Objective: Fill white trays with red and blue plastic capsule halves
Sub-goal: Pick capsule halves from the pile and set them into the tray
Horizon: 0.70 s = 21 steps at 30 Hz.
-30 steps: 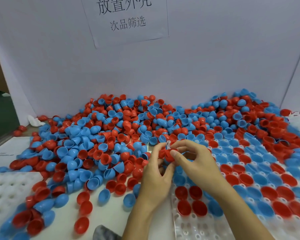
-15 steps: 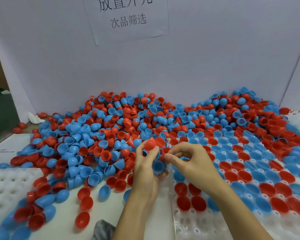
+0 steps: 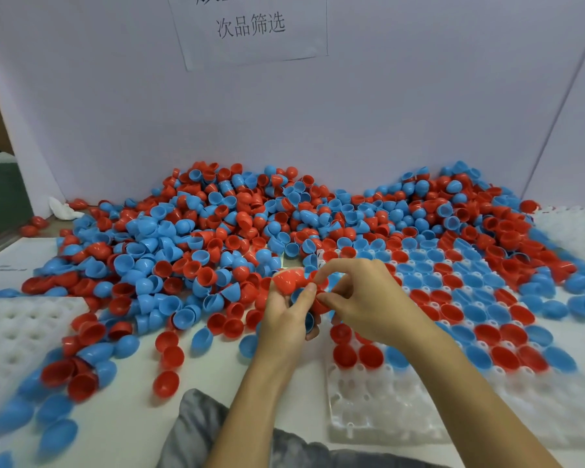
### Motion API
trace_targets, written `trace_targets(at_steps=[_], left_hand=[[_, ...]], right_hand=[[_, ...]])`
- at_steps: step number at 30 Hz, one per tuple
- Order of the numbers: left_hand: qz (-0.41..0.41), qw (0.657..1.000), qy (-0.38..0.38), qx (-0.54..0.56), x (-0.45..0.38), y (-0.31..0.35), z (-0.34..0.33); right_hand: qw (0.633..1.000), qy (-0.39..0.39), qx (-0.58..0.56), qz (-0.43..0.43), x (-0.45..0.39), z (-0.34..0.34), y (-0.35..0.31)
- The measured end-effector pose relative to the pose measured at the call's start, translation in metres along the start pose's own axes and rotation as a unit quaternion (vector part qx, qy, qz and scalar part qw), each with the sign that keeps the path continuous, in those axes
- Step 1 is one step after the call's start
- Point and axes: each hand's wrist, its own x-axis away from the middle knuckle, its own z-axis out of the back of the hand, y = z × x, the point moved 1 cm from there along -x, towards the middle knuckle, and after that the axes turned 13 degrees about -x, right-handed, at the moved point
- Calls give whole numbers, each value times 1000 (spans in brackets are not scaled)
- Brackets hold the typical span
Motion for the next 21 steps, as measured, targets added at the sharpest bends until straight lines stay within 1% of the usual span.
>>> trace_targets(at_steps=[4, 7, 9, 14, 17, 21], left_hand=[[-17, 999, -29, -29, 5, 1, 1], [-18, 999, -18, -30, 7, 1, 2], [-18, 1000, -7, -24, 7, 2, 2], [-13, 1000, 1, 0, 7, 2, 0], [-16, 1000, -3, 4, 6, 1, -1], [-15, 1000, -3, 0, 5, 0, 0]], right_hand=[[998, -10, 55, -19, 6, 1, -3], [997, -3, 76, -32, 12, 4, -8], [994, -14, 98, -41, 18, 9, -13], [981, -75, 166, -69, 42, 14, -25], [965, -131, 203, -99, 53, 9, -30], [947, -174, 245, -112, 60, -1, -33]])
